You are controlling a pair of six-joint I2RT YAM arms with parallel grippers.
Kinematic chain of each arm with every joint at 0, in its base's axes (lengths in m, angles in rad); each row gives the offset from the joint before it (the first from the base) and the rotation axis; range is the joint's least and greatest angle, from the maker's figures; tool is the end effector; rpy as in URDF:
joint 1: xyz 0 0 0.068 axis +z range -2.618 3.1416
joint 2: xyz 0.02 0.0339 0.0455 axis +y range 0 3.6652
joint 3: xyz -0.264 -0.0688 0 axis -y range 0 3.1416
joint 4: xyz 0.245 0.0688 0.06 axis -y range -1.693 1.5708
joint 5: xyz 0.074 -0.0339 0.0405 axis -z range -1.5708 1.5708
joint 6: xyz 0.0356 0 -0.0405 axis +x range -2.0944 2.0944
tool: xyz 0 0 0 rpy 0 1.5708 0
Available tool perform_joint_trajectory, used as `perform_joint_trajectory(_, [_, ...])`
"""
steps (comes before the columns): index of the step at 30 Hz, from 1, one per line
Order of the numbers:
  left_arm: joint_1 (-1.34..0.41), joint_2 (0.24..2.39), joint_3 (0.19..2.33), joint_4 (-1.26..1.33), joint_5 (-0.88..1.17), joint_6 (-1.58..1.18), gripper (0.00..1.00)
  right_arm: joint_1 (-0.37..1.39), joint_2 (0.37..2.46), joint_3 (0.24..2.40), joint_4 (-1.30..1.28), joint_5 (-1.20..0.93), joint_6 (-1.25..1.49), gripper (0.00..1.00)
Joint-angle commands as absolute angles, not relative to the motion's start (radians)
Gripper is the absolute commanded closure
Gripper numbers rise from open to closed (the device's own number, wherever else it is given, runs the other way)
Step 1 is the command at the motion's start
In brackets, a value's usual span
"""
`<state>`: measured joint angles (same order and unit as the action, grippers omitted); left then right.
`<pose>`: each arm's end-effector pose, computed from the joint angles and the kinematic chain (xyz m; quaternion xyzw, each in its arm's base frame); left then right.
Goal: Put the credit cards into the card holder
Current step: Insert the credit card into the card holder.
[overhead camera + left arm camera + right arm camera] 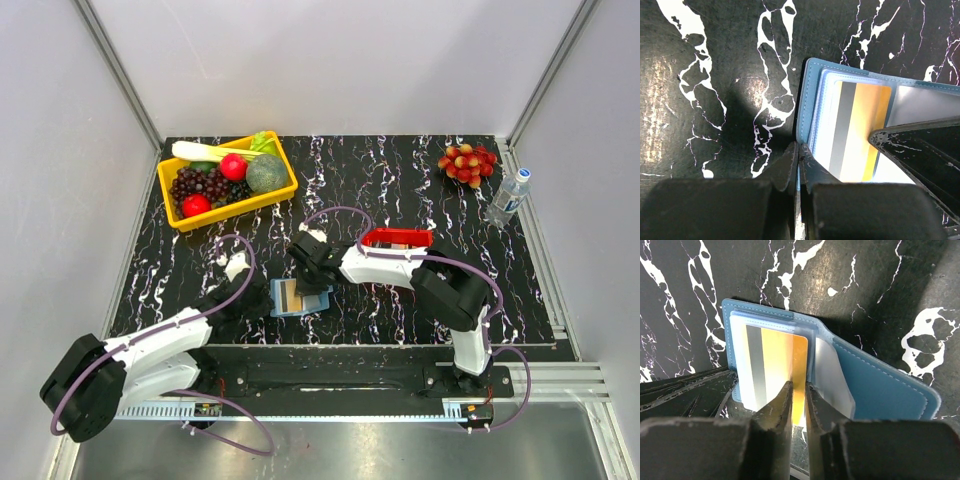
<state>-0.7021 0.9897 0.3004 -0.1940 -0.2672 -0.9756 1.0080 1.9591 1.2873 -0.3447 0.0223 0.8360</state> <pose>0.1367 -0.1033 0.1409 -0.1717 0.9183 -0.1647 0.3165 0.2177 0.3436 0.1591 -0.0796 0.9585 0.2115 0.1739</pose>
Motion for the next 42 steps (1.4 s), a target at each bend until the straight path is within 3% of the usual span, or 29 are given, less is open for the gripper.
perform_joint_trajectory(1, [-0.703, 0.982, 0.302, -0.179, -0.265, -0.976, 1.00, 1.034, 1.919, 1.305, -0.273, -0.057, 0.836, 0.77])
perform_joint_trajectory(3, [-0.703, 0.983, 0.304, -0.181, -0.265, -0.974, 1.00, 1.034, 1.931, 1.315, -0.268, -0.093, 0.839, 0.68])
perform_joint_trajectory(9, [-0.703, 0.983, 0.308, -0.183, -0.264, -0.971, 1.00, 1.032, 1.947, 1.293, -0.167, -0.196, 0.857, 0.70])
perform_joint_trajectory(17, [-0.703, 0.974, 0.305, -0.189, -0.265, -0.971, 1.00, 1.026, 1.950, 1.270, -0.163, -0.175, 0.867, 0.69])
perform_joint_trajectory(22, [-0.703, 0.959, 0.304, -0.201, -0.271, -0.973, 1.00, 0.954, 1.931, 1.162, 0.027, -0.308, 0.983, 0.82])
perform_joint_trajectory(26, [-0.703, 0.940, 0.305, -0.221, -0.278, -0.971, 1.00, 0.939, 1.899, 1.150, -0.045, -0.250, 0.947, 0.68])
perform_joint_trajectory(29, [-0.701, 0.927, 0.302, -0.232, -0.285, -0.973, 1.00, 0.939, 1.859, 1.166, -0.089, -0.198, 0.893, 0.64])
perform_joint_trajectory(36, [-0.703, 0.879, 0.317, -0.273, -0.295, -0.965, 1.00, 0.936, 1.726, 1.158, -0.155, -0.040, 0.790, 0.61])
perform_joint_trajectory(42, [-0.703, 0.847, 0.362, -0.291, -0.290, -0.933, 1.00, 0.927, 1.720, 1.160, -0.190, -0.034, 0.778, 0.60])
